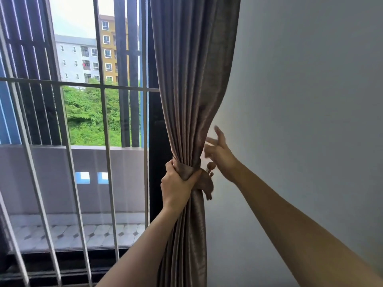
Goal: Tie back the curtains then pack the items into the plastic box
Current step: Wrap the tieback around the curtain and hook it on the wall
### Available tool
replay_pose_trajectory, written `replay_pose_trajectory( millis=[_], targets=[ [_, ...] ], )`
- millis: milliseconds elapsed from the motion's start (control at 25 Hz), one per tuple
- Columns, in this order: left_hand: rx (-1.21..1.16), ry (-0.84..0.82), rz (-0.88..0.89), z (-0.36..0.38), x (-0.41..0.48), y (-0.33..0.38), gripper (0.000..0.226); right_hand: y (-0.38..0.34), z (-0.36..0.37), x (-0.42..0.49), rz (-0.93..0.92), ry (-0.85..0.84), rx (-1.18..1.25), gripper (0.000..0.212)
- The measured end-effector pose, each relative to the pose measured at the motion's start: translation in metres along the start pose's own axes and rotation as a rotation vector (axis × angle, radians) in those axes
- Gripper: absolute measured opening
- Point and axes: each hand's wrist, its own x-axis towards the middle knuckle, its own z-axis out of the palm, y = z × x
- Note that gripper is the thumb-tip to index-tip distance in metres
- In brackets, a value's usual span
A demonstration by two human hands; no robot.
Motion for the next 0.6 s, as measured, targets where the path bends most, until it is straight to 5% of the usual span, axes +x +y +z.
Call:
replay_pose_trajectory(
  millis=[120, 280, 520, 600],
  targets=[
    [0.066, 0.036, 0.025, 0.002, 0.003, -0.003, 0.076, 0.065, -0.024, -0.021, 0.304, 0.533, -0.081, 0.017],
    [0.078, 0.05, 0.053, 0.0, 0.005, -0.007, 0.073, 0.139, -0.016, -0.03, 0.805, 0.424, 0.489, 0.026],
    [0.079, 0.058, 0.093, -0.004, 0.013, -0.014, 0.068, 0.163, -0.009, -0.012, 0.501, 0.531, 1.053, 0.036],
    [0.067, 0.049, 0.092, -0.004, 0.016, -0.016, 0.069, 0.157, -0.015, -0.008, 0.369, 0.5, 0.961, 0.035]
  ],
)
